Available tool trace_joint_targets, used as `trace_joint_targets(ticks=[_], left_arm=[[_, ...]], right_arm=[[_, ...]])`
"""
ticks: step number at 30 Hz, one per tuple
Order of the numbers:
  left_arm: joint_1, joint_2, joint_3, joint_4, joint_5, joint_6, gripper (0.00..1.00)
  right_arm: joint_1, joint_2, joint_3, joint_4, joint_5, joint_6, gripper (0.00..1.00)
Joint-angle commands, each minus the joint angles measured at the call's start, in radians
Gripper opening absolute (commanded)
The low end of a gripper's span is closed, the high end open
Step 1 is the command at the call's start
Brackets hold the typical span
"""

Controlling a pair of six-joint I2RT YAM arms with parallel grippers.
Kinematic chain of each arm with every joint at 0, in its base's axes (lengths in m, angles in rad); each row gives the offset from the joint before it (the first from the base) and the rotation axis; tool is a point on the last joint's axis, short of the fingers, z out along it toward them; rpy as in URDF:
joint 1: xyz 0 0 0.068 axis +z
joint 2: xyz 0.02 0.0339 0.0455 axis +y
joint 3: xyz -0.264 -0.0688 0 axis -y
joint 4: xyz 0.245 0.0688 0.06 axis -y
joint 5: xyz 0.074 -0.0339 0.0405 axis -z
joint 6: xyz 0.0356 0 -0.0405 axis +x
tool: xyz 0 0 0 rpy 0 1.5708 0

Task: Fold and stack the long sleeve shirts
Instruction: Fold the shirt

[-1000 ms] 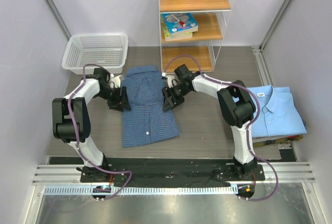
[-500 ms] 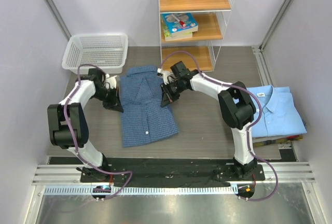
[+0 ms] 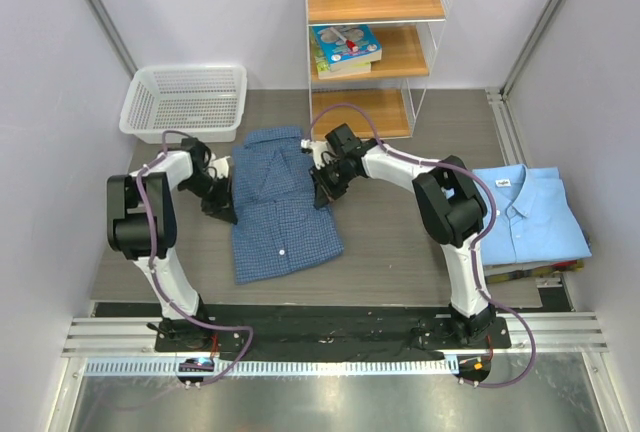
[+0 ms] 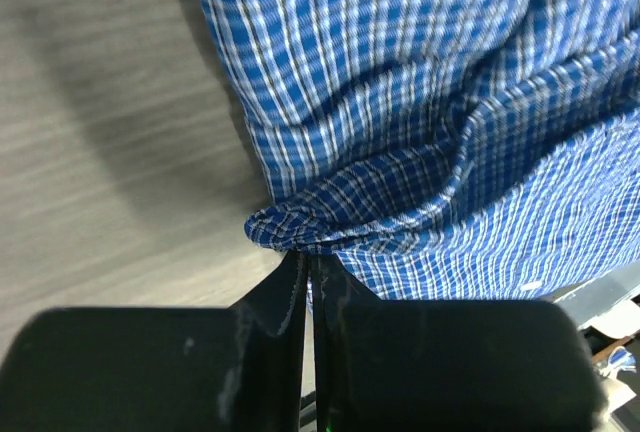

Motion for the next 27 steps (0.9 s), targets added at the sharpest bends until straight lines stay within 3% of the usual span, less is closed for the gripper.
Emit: trace_joint_targets(ticks=[1,8,11,12,15,16,20,24,27], left_arm=[[-0.007,0.038,0.075,0.068,-0.039,-0.014,0.01],[0.002,0.147,0.254,0.043,-0.074,0.002,0.00],[0.002,0.144,0.302,-0.003,-0.013,0.038,0.13],[0.001,0.112,0.294,-0.022,0.006,0.048,0.23],[0.004,0.002,0.241,-0.052,0.065,0.094,0.40],[0.008,-0.034,0.222,-0.061,0.084,0.114,0.44],[0.004,-0.169,0.165,-0.115,0.171,0.197,0.59],[-0.053,-0.192,0.148,-0.155,0.294,0.219,0.60],[-0.136,-0.151,0.142,-0.142,0.328,0.199,0.57]], right_arm=[[-0.003,0.006,-0.031,0.054,0.044,-0.009,0.05],[-0.002,0.085,0.056,0.123,0.059,0.098,0.06],[-0.006,0.052,0.070,0.105,0.062,0.109,0.25],[-0.015,0.029,0.063,0.090,0.061,0.112,0.36],[-0.043,-0.066,0.037,0.039,0.039,0.118,0.55],[-0.049,-0.124,0.024,0.028,0.016,0.126,0.56],[-0.051,-0.249,-0.078,0.040,-0.132,0.219,0.62],[-0.049,-0.312,-0.320,0.292,-0.352,0.458,0.66],[-0.052,-0.359,-0.507,0.468,-0.389,0.578,0.82]])
